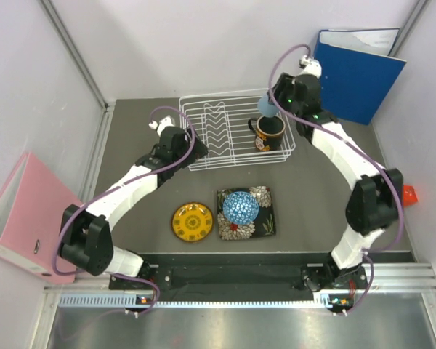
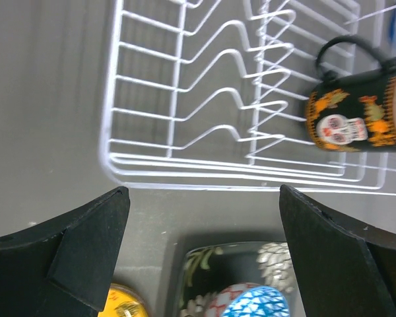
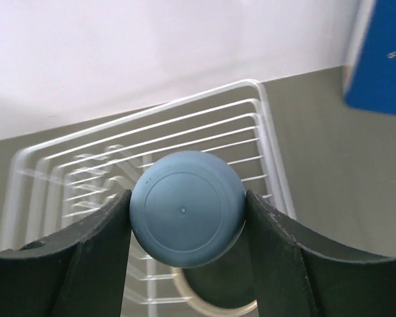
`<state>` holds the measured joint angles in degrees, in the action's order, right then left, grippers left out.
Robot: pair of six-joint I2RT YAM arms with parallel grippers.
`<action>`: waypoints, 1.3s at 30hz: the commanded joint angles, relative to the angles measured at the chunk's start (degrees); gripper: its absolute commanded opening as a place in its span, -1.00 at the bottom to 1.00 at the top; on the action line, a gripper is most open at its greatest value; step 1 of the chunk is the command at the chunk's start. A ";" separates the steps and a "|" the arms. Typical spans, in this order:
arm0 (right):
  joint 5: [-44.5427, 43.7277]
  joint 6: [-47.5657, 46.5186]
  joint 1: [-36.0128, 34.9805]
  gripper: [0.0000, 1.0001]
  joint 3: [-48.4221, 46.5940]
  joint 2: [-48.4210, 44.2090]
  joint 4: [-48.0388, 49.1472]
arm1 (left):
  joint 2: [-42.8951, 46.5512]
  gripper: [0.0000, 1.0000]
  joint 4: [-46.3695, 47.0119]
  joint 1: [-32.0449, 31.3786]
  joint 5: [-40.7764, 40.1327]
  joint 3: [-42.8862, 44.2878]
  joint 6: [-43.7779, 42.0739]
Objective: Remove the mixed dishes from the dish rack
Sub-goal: Pick up the cup from the dish rack, then place the cup at the center of the board.
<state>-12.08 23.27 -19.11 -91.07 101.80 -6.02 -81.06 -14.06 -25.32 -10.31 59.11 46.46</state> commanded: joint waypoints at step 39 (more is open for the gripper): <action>33.70 40.28 -14.37 -1.00 45.89 -17.69 61.04 | 11.36 -0.15 70.58 1.33 42.74 -23.61 22.01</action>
<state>20.88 64.75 -31.68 -42.83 82.83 51.53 -69.95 51.66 -23.33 29.58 34.68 68.82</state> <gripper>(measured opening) 0.604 0.556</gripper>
